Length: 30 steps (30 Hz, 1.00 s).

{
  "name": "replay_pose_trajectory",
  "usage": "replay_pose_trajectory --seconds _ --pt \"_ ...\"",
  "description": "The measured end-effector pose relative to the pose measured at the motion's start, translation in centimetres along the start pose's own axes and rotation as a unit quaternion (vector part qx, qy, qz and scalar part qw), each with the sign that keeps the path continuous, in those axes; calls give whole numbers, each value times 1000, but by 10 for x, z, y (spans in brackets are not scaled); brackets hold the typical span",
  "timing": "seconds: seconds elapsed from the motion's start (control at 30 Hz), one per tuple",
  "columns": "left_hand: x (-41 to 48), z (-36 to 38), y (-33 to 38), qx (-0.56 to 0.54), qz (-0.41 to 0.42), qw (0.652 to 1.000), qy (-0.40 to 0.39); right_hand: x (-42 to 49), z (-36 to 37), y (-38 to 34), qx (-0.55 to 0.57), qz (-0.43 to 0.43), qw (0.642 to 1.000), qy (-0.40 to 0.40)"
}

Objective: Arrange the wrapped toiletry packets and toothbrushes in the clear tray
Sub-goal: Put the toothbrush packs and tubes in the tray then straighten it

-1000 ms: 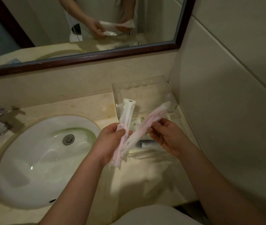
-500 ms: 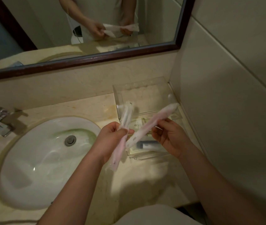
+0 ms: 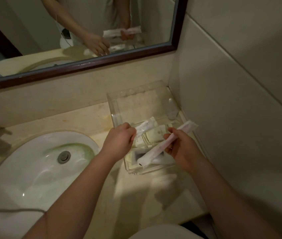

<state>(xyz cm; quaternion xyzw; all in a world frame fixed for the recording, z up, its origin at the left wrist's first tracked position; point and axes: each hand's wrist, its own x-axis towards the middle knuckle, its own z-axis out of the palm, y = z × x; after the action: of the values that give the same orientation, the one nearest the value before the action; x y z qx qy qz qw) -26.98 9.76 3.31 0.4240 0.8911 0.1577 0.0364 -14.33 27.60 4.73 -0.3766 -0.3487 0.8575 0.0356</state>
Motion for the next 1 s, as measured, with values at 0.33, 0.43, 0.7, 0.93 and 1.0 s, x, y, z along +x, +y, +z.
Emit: replay_pose_trajectory --seconds 0.33,0.43,0.7,0.93,1.0 --pt "42 44 22 49 32 996 -74 8 -23 -11 15 -12 1000 0" --pt "52 48 28 64 25 996 -52 10 -29 -13 18 -21 999 -29" --pt "61 62 18 80 52 995 -34 15 -34 -15 -30 -51 998 -28" --pt "36 46 2 -27 14 999 24 29 -32 -10 -66 -53 996 35" --pt "16 36 -4 -99 -94 987 88 33 -29 -6 -64 -40 996 53"
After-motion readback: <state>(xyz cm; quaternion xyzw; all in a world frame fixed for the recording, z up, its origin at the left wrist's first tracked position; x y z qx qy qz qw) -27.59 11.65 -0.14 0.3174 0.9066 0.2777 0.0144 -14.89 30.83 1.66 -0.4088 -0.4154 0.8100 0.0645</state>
